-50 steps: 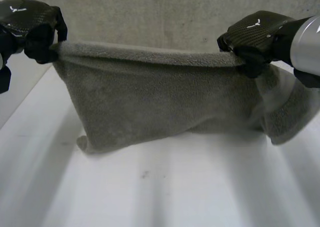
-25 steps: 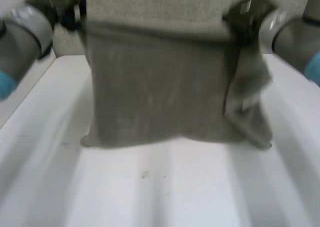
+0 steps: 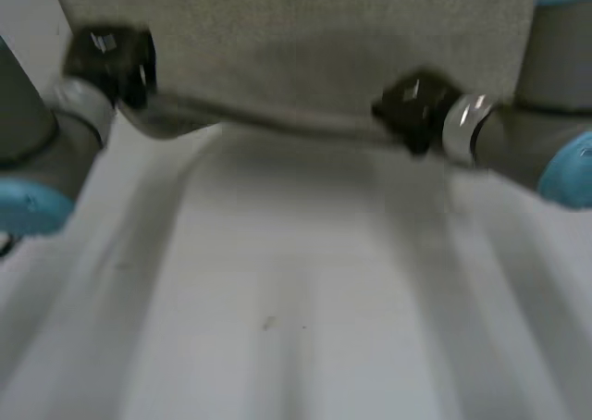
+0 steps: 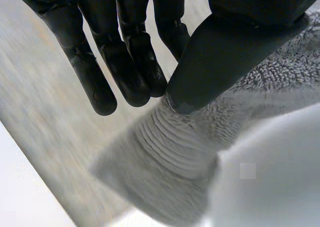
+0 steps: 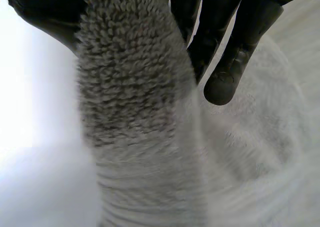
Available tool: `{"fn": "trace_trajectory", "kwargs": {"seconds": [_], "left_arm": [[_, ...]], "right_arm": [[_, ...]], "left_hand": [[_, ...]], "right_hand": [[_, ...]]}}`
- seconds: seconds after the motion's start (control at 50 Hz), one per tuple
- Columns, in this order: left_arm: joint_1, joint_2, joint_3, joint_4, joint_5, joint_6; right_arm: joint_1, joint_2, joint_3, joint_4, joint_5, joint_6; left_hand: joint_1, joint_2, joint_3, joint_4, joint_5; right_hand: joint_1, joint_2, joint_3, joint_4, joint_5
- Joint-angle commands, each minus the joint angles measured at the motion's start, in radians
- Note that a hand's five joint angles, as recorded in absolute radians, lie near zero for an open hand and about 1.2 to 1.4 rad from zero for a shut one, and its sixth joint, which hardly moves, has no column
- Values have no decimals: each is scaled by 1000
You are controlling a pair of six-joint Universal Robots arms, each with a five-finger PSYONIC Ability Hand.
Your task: Fold the towel.
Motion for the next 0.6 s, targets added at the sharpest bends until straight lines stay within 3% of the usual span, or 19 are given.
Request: {"fn": "trace_trajectory", "kwargs": {"seconds": [0.02, 0.06, 0.1, 0.12, 0.16, 0.18, 0.2, 0.42, 0.6], "left_arm": [[-4, -74, -302, 149, 0, 176], [-7, -79, -339, 170, 1, 210], [-7, -68, -379, 189, 0, 236], [-7, -68, -379, 189, 0, 236], [-6, -36, -388, 190, -2, 232], [-6, -36, -388, 190, -2, 232], [-4, -8, -390, 189, -3, 230], [-19, 136, -417, 177, -3, 158], [-47, 184, -471, 177, 1, 132]], "right_arm": [[-1, 113, 285, -144, 4, -7], [-1, 128, 322, -177, 5, -7], [-1, 130, 384, -244, 7, 13], [-1, 130, 384, -244, 7, 13], [-4, 102, 433, -298, 10, 46], [-4, 102, 433, -298, 10, 47], [-10, 76, 456, -319, 8, 80], [-79, -118, 671, -401, -2, 431], [-140, -227, 838, -379, 4, 496]], "left_hand": [[197, 178, 180, 177, 186], [197, 178, 180, 177, 186], [197, 178, 180, 177, 186], [197, 178, 180, 177, 186], [197, 178, 180, 177, 186], [197, 178, 180, 177, 186], [197, 178, 180, 177, 186], [197, 178, 180, 177, 186], [197, 178, 180, 177, 186]], "right_hand": [[-149, -152, -148, -157, -179], [-214, -217, -212, -222, -244], [-526, -530, -525, -534, -557], [-528, -532, -527, -536, -559], [-1002, -1005, -1000, -1010, -1032], [-1004, -1007, -1003, -1012, -1034], [-1155, -1159, -1154, -1163, -1186], [-1155, -1159, -1154, -1163, -1186], [-1155, -1159, -1154, -1163, -1186]]}}
